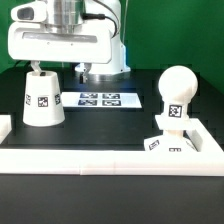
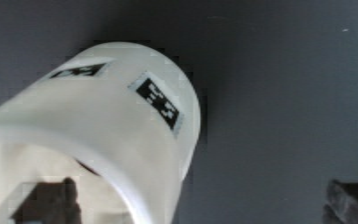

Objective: Assemble lamp

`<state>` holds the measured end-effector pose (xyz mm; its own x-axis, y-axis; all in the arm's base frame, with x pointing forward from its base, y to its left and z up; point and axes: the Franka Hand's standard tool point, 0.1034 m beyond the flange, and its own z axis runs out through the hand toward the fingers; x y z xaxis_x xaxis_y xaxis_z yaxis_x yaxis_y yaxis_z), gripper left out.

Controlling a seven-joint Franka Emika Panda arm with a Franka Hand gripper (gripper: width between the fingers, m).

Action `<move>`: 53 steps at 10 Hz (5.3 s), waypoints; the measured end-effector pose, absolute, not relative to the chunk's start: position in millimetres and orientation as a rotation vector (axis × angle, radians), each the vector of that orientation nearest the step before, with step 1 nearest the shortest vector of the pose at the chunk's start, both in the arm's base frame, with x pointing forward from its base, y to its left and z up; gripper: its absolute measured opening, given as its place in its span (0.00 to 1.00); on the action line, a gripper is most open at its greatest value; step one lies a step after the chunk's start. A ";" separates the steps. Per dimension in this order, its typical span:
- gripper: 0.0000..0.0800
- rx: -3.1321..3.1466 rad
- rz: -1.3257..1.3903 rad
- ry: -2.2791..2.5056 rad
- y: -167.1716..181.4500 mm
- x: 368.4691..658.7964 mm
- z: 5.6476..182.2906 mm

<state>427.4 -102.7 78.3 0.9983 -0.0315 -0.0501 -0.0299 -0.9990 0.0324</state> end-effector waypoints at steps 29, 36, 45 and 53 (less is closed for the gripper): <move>0.06 3.137 -0.132 -0.516 33.3 507.1 187.3; 0.06 3.179 -0.076 -0.491 90.4 540.4 225.8; 0.06 3.151 -0.015 -0.422 118.0 620.4 223.0; 0.06 3.146 0.008 -0.484 124.3 613.9 204.5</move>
Offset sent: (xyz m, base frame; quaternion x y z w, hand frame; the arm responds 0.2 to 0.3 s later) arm 0.0000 0.0000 0.0000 0.0000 0.0000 0.0000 1.0000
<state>613.9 124.3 204.5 0.9538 -0.3003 -0.0014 -0.3001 -0.9530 -0.0412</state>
